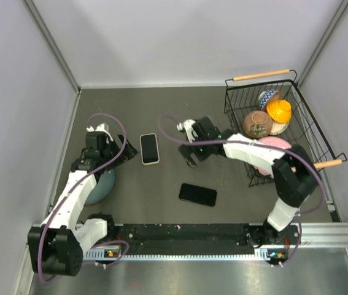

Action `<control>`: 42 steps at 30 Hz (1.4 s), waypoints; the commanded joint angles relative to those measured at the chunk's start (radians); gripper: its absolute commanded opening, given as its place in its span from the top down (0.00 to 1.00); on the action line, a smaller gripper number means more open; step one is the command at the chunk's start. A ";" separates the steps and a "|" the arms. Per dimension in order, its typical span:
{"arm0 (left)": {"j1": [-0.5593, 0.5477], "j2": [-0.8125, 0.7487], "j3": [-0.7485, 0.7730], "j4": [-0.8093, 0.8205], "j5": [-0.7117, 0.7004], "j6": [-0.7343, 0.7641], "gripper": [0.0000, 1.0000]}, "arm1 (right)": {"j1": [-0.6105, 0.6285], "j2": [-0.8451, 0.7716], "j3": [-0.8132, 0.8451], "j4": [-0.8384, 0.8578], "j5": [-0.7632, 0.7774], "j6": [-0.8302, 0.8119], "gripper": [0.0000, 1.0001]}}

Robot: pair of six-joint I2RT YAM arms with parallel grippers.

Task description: Put the phone into the phone case

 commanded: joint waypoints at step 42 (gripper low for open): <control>0.046 -0.042 0.003 0.091 0.318 0.077 0.13 | -0.106 0.357 0.322 -0.026 0.134 0.328 0.51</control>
